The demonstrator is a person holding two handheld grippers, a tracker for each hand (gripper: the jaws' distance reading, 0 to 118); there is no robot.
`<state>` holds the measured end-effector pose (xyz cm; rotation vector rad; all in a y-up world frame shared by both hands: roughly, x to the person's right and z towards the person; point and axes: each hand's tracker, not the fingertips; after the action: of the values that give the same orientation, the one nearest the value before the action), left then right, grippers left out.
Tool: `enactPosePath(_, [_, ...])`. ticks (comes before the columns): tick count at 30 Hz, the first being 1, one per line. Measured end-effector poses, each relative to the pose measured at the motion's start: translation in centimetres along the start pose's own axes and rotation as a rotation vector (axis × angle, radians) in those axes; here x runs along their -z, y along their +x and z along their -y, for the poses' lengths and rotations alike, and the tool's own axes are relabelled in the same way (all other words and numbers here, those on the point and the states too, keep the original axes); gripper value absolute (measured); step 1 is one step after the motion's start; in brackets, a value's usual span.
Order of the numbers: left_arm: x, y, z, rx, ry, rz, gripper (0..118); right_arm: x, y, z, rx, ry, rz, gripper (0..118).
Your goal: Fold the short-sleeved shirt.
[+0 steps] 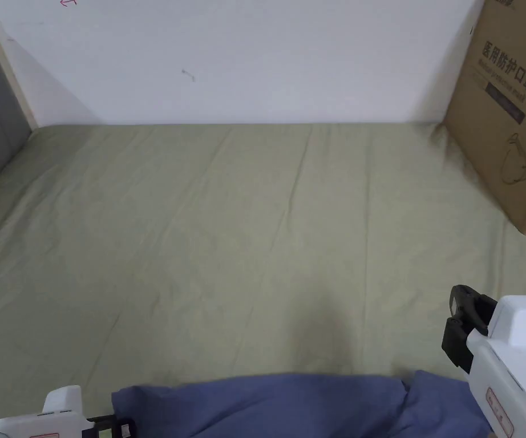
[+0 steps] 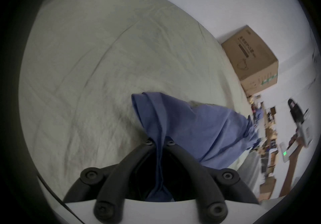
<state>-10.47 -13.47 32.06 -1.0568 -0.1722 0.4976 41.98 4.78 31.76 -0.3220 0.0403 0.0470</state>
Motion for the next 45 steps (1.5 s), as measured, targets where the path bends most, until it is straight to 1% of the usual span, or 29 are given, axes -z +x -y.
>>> enactPosePath(2, [-1.3, 0.9, -0.2, 0.036, 0.03, -0.038, 3, -0.3, 0.3, -0.2, -0.001, 0.011, 0.003, 0])
enactPosePath(7, [-5.3, 1.7, -1.4, 0.014, 0.071, -0.033, 3, -0.8, 1.2, -0.7, 0.008, 0.031, 0.003, 0])
enactPosePath(10, [-7.9, 1.0, -2.0, 0.052, 0.103, -0.113, 3, -1.3, 1.6, -1.0, 0.013, 0.044, 0.0, 0])
enactPosePath(14, [-11.7, -1.1, -2.6, 0.038, 0.128, -0.225, 3, -1.9, 2.1, -1.2, 0.021, 0.062, -0.011, 0])
enactPosePath(18, [-13.9, 0.4, -2.8, 0.028, 0.13, -0.271, 3, -2.4, 2.6, -1.2, 0.027, 0.076, -0.021, 0])
enactPosePath(21, [-13.8, 4.2, -3.1, 0.025, 0.118, -0.279, 3, -2.8, 3.0, -1.0, 0.033, 0.079, -0.023, 0])
enactPosePath(22, [-13.5, 5.6, -3.3, 0.024, 0.111, -0.276, 3, -2.9, 3.2, -1.0, 0.036, 0.081, -0.024, 0])
enactPosePath(25, [-11.9, 9.9, -3.5, 0.066, 0.075, -0.182, 3, -3.4, 3.5, -0.9, 0.041, 0.084, -0.024, 0])
enactPosePath(27, [-10.2, 12.3, -3.7, 0.08, 0.054, -0.165, 3, -3.6, 3.8, -0.8, 0.043, 0.086, -0.023, 0])
enactPosePath(31, [-5.5, 16.4, -3.6, 0.108, -0.025, -0.08, 3, -4.2, 4.5, -0.9, 0.038, 0.091, -0.019, 0])
enactPosePath(34, [-1.4, 19.1, -2.9, 0.136, -0.091, -0.076, 3, -4.6, 5.0, -0.9, 0.026, 0.095, -0.012, 0])
enactPosePath(38, [4.3, 20.5, -2.0, 0.141, -0.168, -0.083, 3, -4.6, 5.6, -0.8, 0.013, 0.082, -0.006, 0])
enactPosePath(43, [8.7, 21.3, -0.2, 0.14, -0.219, -0.115, 4, -4.8, 5.8, -0.5, 0.004, 0.068, -0.001, 0])
enactPosePath(44, [9.1, 21.4, 0.0, 0.146, -0.226, -0.131, 7, -4.8, 5.9, -0.5, 0.004, 0.066, 0.0, 0])
enactPosePath(45, [9.0, 21.7, 0.2, 0.152, -0.224, -0.131, 14, -4.8, 5.9, -0.5, 0.004, 0.066, 0.0, 0])
